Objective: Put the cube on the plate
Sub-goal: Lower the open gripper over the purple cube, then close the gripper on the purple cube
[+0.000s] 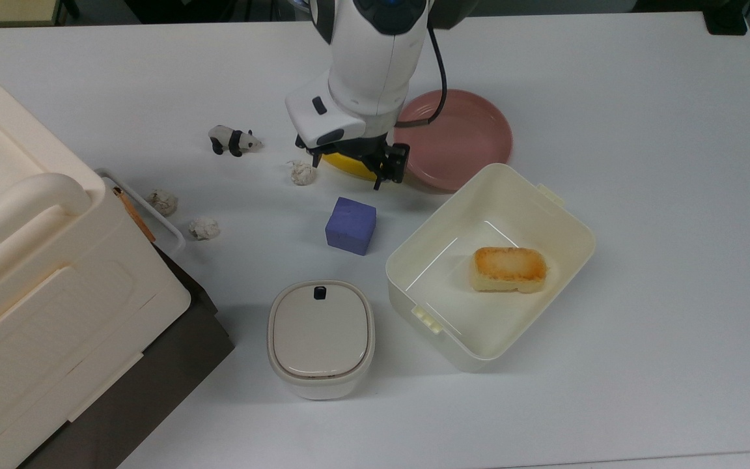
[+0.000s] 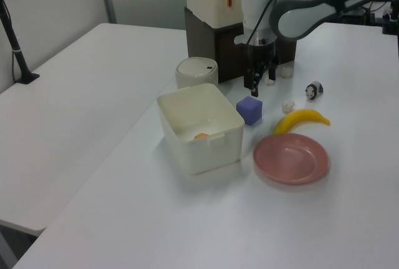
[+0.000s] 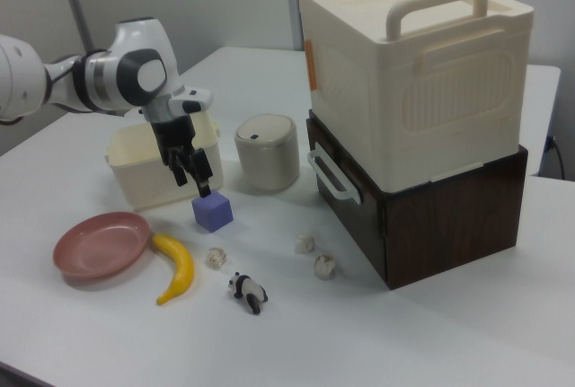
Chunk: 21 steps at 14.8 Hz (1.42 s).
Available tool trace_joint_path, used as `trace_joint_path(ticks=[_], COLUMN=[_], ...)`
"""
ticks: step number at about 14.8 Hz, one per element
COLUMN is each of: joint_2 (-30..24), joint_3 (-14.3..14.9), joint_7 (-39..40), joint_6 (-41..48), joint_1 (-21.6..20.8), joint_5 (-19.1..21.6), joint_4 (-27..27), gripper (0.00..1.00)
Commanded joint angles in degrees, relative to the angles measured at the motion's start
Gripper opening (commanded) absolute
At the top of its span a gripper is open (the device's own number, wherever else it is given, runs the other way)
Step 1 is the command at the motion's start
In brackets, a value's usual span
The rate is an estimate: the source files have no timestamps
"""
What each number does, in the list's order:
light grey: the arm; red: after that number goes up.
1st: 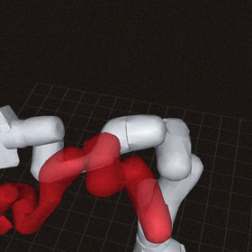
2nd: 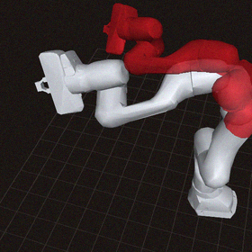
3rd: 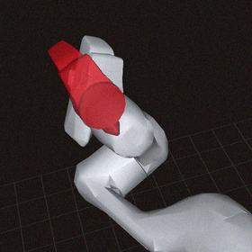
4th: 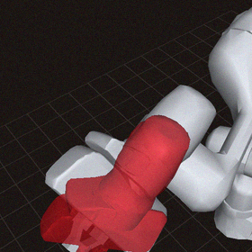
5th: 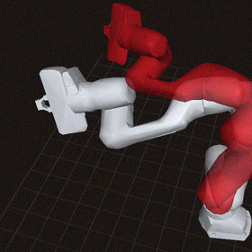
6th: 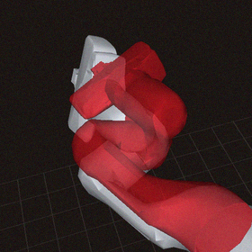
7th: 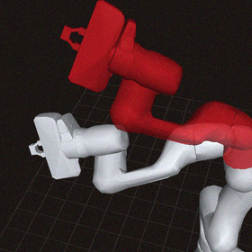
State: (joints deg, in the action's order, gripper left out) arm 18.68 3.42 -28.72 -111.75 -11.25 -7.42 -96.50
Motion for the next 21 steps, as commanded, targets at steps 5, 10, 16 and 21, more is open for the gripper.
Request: trace_joint_path(ticks=[5, 10, 16, 21], joint_2=[3.99, 5.84, 5.75, 9.35], joint_3=[0.36, 0.28, 0.01, -2.27], joint_7=[-8.54, -8.63, -8.8, -11.7], joint_6=[-4.97, -5.15, -4.97, -5.58], joint_1=[1.05, 1.4, 1.4, 0.96], joint_5=[-2.07, -3.39, -2.69, -3.92], joint_4=[-0.35, -0.09, 2.37, 3.07], gripper=[1.0, 1.0, 1.0, 1.0])
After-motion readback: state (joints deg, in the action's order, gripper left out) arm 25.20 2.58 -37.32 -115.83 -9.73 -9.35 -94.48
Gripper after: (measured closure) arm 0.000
